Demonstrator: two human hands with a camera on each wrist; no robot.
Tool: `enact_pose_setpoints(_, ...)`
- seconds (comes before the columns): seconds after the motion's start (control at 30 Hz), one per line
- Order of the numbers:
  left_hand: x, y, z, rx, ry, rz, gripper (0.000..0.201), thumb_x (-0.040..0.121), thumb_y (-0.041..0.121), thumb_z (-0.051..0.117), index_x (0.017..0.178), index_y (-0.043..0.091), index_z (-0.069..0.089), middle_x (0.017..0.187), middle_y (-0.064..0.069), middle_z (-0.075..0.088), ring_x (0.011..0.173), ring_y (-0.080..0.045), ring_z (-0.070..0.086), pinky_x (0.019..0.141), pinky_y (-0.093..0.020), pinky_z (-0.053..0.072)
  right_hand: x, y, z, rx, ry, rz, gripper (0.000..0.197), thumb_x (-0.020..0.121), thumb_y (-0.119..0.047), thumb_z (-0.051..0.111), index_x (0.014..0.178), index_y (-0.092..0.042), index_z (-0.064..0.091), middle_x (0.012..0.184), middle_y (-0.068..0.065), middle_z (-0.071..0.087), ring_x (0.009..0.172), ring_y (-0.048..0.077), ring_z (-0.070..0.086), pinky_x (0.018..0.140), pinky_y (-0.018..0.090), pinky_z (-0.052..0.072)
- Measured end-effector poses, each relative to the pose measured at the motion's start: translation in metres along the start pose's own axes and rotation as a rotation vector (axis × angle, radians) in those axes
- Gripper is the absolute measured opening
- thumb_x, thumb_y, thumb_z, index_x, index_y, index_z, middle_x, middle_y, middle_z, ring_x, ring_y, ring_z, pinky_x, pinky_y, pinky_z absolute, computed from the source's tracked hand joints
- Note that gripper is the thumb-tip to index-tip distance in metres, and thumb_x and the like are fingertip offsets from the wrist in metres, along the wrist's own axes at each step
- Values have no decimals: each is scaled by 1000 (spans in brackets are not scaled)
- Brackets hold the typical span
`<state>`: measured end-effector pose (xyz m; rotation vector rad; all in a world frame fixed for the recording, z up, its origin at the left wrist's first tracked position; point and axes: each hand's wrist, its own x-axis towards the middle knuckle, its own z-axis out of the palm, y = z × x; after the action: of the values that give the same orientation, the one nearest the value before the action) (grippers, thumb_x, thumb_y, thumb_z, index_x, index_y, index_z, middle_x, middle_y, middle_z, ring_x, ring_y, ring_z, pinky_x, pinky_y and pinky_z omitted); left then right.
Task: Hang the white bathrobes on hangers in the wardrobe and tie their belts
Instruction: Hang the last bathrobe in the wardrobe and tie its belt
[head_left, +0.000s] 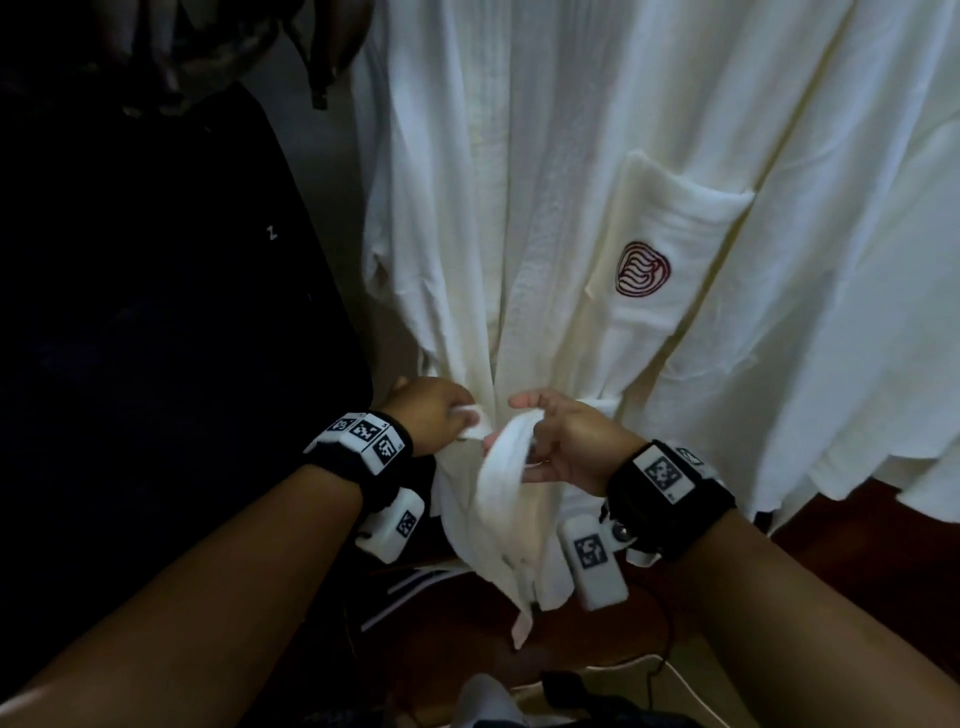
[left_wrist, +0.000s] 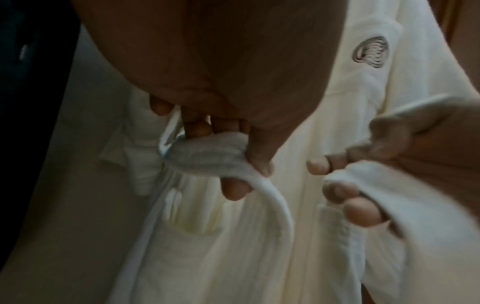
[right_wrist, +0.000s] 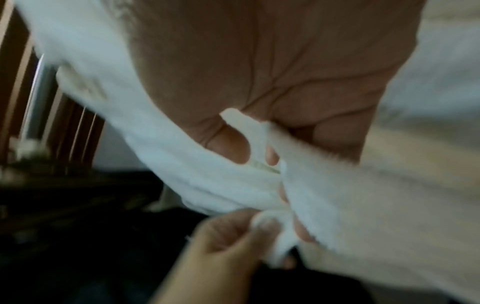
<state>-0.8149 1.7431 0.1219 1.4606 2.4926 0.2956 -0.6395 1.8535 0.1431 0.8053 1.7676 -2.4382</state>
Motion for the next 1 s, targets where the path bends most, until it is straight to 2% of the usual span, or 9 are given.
enact_pose_setpoints(0.17, 0, -8, 15, -583, -63, 57, 17, 81, 40, 62, 89, 28, 71, 88, 5, 74, 87, -14, 68, 88, -44, 55, -3, -3, 8, -559, 3, -14, 12, 99, -7, 43, 104, -9, 54, 88, 18, 71, 81, 34, 72, 55, 31, 53)
enact_pose_setpoints(0.27, -8, -1, 16, -688, -137, 112, 8, 92, 22, 63, 95, 19, 70, 82, 4, 69, 75, -7, 62, 77, -31, 54, 1, -5, 6, -822, 108, -115, 28, 94, -36, 61, 89, -8, 60, 68, 12, 72, 55, 23, 68, 46, 28, 50)
enact_pose_setpoints(0.37, -17, 8, 20, -838, -211, 106, 11, 97, 7, 55, 91, 11, 64, 77, -2, 59, 66, -4, 55, 65, -19, 47, 6, -5, 8, -784, 127, -193, 27, 92, -34, 65, 81, -10, 60, 61, 11, 69, 49, 22, 63, 49, 33, 52)
enact_pose_setpoints(0.57, -25, 8, 24, -1165, -220, 6, 13, 95, 4, 54, 85, 10, 61, 68, 8, 66, 67, -5, 61, 64, -18, 48, 24, 4, -2, -659, 322, -281, 11, 89, -20, 66, 84, -11, 62, 56, 5, 67, 48, 18, 62, 51, 32, 51)
enact_pose_setpoints(0.67, -27, 5, 24, -1089, -154, 85, 2, 93, 7, 61, 94, 6, 62, 79, 3, 68, 73, -7, 62, 65, -20, 49, 34, 15, -12, -643, 376, -314, 34, 86, -32, 69, 112, -17, 55, 88, 2, 72, 80, 14, 69, 73, 29, 54)
enact_pose_setpoints(0.73, -27, 4, 21, -1105, -99, 94, 18, 87, 15, 65, 99, 1, 62, 85, -8, 66, 76, -16, 61, 66, -24, 50, 42, 23, -16, -571, 262, -246, 67, 84, -42, 66, 141, -28, 34, 129, 4, 58, 116, 18, 57, 101, 35, 45)
enact_pose_setpoints(0.8, -26, 5, 17, -1135, -35, 65, 18, 89, 10, 65, 100, -3, 59, 78, -11, 65, 63, -17, 61, 57, -25, 52, 45, 29, -15, -368, 162, -141, 84, 79, -45, 64, 149, -37, 18, 144, 5, 43, 124, 21, 51, 106, 39, 42)
enact_pose_setpoints(0.9, -22, 4, 16, -1010, 72, 5, 9, 93, 2, 59, 101, -4, 58, 69, -11, 60, 46, -12, 55, 44, -23, 48, 29, 23, -14, -210, 64, -127, 72, 87, -20, 63, 147, -31, 26, 128, 7, 57, 96, 21, 67, 81, 30, 53)
enact_pose_setpoints(1.0, -13, -5, 22, -784, 173, -8, 5, 91, 15, 63, 95, 12, 63, 71, -3, 62, 58, -16, 57, 57, -29, 49, 7, 5, -17, -259, -85, -206, 65, 82, -5, 66, 142, -19, 43, 75, 8, 64, 61, 27, 59, 58, 29, 50)
